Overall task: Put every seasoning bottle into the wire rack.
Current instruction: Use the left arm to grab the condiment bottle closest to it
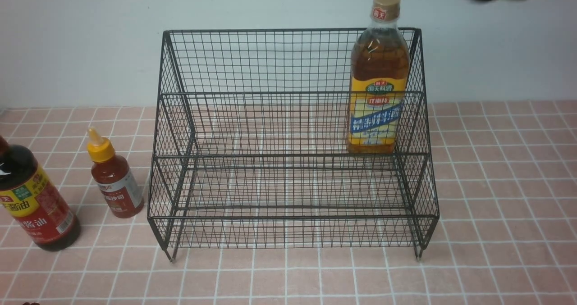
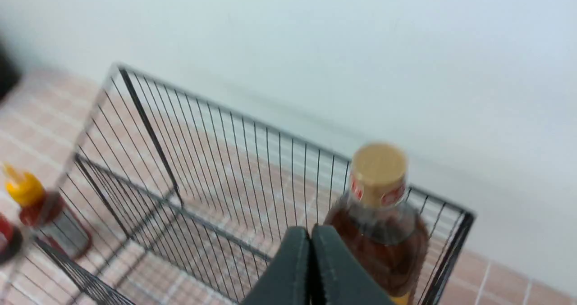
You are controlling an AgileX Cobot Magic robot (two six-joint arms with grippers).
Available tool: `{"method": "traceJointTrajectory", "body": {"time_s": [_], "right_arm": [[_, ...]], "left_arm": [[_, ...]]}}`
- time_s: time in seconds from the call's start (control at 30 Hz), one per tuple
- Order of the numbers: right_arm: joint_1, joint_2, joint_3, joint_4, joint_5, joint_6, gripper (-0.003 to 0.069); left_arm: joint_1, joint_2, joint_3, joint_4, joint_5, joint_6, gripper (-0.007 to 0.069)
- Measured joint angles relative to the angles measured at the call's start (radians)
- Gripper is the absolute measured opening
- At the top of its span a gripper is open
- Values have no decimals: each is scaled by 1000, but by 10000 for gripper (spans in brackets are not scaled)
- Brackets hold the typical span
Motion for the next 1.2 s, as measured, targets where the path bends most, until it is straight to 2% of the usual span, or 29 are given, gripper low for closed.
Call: {"method": "traceJointTrajectory", "body": {"time_s": [0.27,0.5,0.8,0.97,1.13,1.2], "right_arm": [[-13,-267,42,-88,37,150,-13],[-13,-628,367,-94,-155,237,-13],[-13,-917,569,-118,-215,225,-13],[-13,-960,627,-201,-235,161,-13],[-15,-961,719,-244,-266,150,-13],[-49,-971,805,-260,-330,147,-13]], "left_arm": [[0,0,0,0,0,0,-7],[0,0,0,0,0,0,-7],[0,0,0,0,0,0,-7],[0,0,0,0,0,0,-7],[0,0,0,0,0,0,-7],[0,0,0,0,0,0,-7]]}}
